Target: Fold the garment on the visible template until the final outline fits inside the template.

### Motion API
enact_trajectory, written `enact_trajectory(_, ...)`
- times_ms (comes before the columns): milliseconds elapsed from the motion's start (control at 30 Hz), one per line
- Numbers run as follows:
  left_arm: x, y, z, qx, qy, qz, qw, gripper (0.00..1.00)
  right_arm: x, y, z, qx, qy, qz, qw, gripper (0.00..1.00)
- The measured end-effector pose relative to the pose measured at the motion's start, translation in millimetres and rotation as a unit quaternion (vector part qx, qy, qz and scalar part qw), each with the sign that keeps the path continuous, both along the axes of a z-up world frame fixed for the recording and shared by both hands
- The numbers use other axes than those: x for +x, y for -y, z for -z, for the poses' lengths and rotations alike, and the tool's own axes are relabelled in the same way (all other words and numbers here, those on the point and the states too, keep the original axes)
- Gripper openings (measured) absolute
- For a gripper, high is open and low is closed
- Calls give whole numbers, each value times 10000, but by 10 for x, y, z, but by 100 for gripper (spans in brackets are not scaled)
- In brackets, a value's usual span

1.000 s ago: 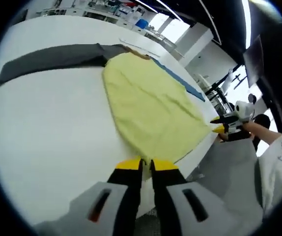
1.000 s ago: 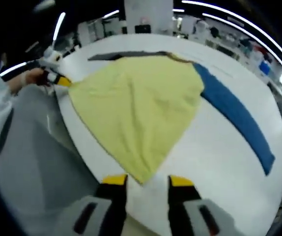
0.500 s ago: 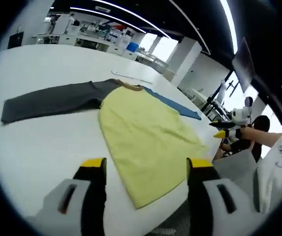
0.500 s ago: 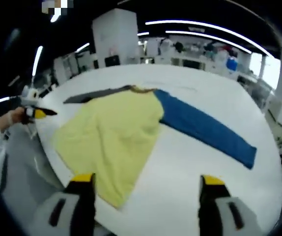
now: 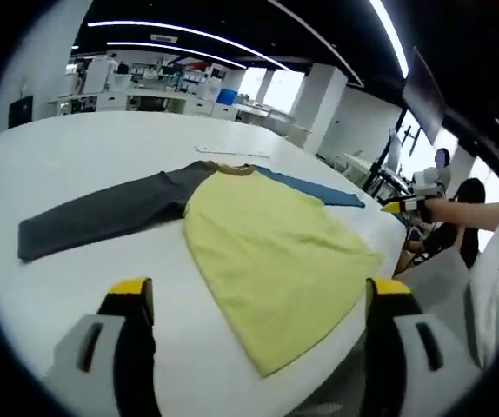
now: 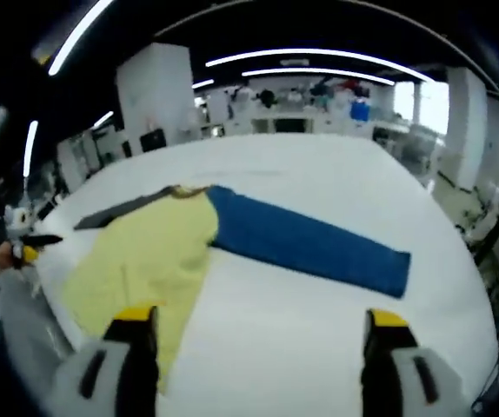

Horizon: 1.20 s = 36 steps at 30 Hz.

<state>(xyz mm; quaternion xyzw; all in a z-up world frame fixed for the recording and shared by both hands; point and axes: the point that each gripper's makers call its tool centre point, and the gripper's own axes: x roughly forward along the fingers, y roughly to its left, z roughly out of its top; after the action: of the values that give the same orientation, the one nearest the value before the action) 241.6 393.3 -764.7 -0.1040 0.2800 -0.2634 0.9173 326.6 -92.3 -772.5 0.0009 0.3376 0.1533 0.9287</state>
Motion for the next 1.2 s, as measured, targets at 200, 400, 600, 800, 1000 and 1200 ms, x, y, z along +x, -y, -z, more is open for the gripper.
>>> enact_trajectory(200, -42, -1, -17, 13, -74, -141, 9999, 98, 261, 330, -6, 65, 49, 422, 9991, 95)
enact_trajectory(400, -79, -3, -29, -1, -148, -257, 9996, 96, 424, 608, 104, -42, -102, 774, 9969, 88)
enact_trajectory(600, -77, -18, -32, 69, -244, -396, 9989, 95, 656, 977, 313, 77, -246, 1163, 9929, 80)
enact_trajectory(800, -34, -49, -81, 120, -251, -509, 9983, 94, 671, 995, 368, 166, -317, 1485, 9883, 74)
enact_trajectory(1000, 7, -56, -92, 75, -286, -592, 9978, 91, 715, 1083, 390, 395, -287, 1868, 9812, 58)
enact_trajectory(1200, 8, -66, -76, 75, -314, -607, 9976, 91, 740, 1166, 444, 456, -303, 1987, 9785, 45)
